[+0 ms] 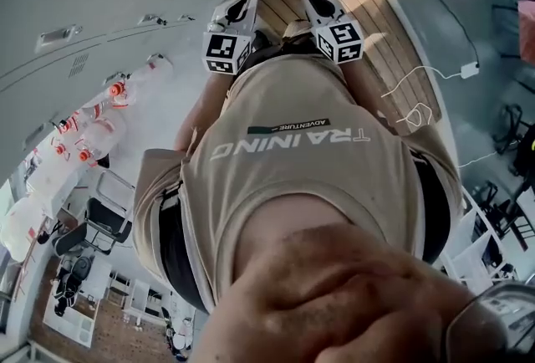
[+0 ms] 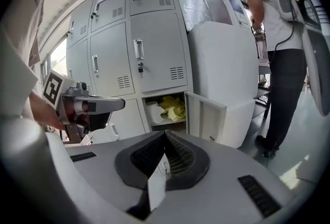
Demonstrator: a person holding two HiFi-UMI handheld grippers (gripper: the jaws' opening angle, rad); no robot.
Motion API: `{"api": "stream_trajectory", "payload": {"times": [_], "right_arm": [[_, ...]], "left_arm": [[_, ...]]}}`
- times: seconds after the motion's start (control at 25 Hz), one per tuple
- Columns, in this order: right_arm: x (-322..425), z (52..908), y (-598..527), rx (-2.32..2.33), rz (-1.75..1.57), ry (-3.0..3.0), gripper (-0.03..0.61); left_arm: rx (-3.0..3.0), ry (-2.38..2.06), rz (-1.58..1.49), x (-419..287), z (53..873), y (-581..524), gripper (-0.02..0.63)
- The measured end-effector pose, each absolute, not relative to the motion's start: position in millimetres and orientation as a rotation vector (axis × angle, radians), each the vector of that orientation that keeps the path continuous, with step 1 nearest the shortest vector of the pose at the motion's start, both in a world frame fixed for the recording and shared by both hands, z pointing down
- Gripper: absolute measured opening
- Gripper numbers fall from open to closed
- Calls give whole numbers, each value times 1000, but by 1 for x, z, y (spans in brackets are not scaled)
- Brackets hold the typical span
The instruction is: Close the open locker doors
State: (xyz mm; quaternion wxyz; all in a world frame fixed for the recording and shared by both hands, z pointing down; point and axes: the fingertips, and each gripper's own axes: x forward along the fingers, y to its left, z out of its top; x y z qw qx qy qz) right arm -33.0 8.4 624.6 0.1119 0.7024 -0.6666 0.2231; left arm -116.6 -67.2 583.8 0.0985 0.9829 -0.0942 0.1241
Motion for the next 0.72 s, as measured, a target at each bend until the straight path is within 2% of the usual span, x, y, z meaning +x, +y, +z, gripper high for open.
{"api": "stream_trajectory", "payload": {"times": [0.32, 0.72], "right_arm": [[-3, 623, -6, 2058, 651, -1902, 14], [72, 641, -26, 1965, 680, -1962, 14]], "left_arm": [[2842, -299, 357, -102, 592, -78, 0], [2837, -406, 431, -31, 589, -106, 0]]}}
